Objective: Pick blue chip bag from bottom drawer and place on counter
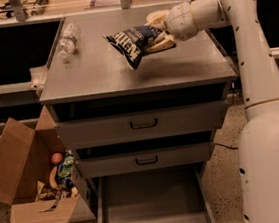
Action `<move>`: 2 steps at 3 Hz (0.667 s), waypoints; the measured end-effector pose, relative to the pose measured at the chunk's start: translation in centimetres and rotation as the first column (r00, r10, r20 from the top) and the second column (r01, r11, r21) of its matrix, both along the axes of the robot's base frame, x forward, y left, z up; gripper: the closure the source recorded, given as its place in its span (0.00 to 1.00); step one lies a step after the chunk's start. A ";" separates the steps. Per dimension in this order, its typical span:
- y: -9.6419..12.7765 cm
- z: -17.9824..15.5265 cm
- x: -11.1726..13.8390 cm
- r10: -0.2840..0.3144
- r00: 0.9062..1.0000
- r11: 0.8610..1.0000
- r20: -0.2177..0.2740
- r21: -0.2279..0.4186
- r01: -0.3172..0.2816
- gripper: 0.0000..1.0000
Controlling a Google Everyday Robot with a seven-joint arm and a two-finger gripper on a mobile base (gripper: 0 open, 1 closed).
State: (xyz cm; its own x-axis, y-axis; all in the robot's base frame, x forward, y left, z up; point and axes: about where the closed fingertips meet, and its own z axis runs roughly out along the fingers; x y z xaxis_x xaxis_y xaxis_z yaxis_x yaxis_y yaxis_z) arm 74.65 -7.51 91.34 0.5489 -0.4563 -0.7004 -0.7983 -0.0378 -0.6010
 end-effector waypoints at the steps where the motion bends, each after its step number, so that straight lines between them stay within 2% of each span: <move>1: 0.0 0.0 0.0 0.000 1.000 1.000 0.000 0.000 0.000 0.11; 2: 0.0 0.0 0.0 0.000 1.000 1.000 0.000 0.000 0.000 0.00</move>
Offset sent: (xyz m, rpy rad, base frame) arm 0.0000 0.0000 0.0000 0.0000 0.0000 0.0000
